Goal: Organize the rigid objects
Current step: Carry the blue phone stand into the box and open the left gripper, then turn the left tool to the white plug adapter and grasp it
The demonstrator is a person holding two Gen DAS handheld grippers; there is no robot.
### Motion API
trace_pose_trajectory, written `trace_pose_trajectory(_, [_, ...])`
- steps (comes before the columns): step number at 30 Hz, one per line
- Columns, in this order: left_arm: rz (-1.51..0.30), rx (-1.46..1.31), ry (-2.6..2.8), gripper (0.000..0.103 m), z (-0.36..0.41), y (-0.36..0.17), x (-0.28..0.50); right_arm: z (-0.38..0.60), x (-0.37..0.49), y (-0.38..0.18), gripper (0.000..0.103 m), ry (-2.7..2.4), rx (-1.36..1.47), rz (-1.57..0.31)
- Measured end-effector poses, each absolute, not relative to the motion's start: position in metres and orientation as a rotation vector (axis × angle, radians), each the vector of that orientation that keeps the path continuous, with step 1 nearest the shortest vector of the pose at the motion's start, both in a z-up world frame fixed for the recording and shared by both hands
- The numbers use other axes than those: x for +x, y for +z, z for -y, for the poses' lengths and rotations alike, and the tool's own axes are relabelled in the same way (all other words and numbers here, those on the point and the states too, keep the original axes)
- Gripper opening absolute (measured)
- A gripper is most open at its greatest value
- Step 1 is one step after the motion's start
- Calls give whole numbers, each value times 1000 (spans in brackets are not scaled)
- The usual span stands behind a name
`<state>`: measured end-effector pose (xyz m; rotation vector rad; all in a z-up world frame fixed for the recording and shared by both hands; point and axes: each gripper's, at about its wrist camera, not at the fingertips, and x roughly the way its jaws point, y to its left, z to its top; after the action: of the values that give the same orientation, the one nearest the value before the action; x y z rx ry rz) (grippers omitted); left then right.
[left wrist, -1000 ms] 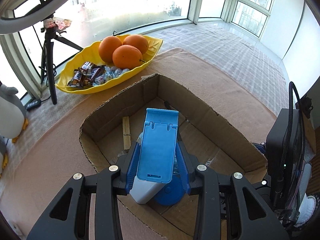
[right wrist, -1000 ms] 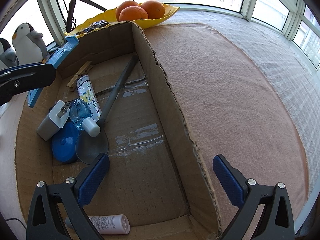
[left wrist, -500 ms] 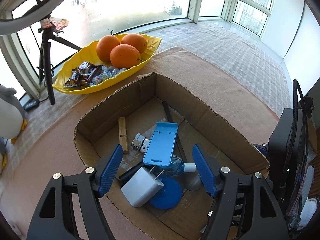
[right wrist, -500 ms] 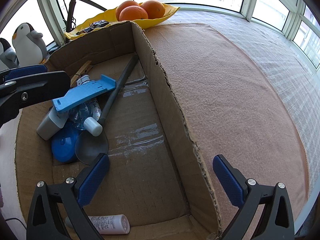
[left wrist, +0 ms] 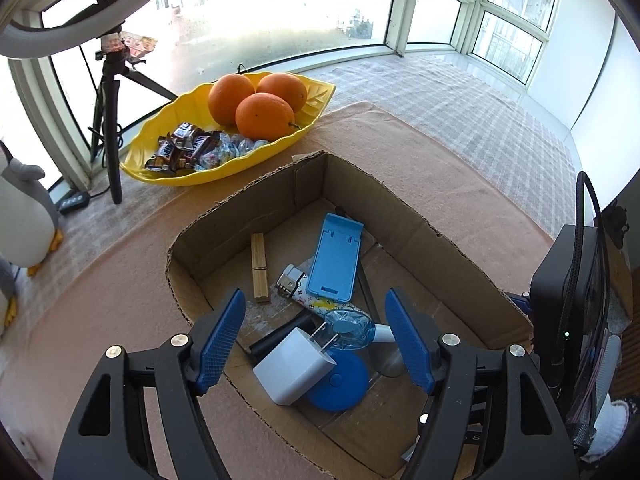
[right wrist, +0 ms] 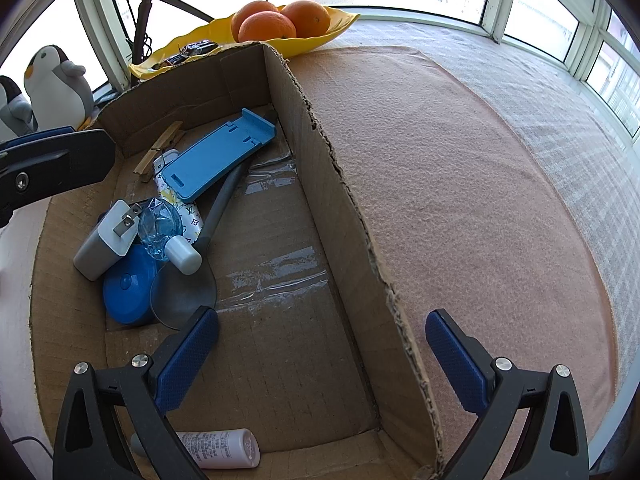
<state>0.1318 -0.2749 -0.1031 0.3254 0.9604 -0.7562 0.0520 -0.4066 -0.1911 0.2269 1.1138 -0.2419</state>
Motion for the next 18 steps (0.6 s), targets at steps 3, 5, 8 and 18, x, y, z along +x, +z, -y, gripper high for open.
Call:
trace_pose_trajectory(3, [-952, 310, -743, 73, 264, -99, 133, 407, 52, -191, 102, -242, 227, -1115])
trace_pose_trajectory(5, [-945, 301, -727, 73, 255, -96, 135, 406, 52, -191, 102, -242, 227, -1114])
trace_pose_trajectory(8, [-938, 291, -700, 72, 239, -93, 137, 406, 52, -191, 102, -242, 227, -1114])
trace_pose_trajectory(18, [-924, 240, -516, 72, 144, -85, 154, 406, 52, -191, 102, -242, 227, -1114])
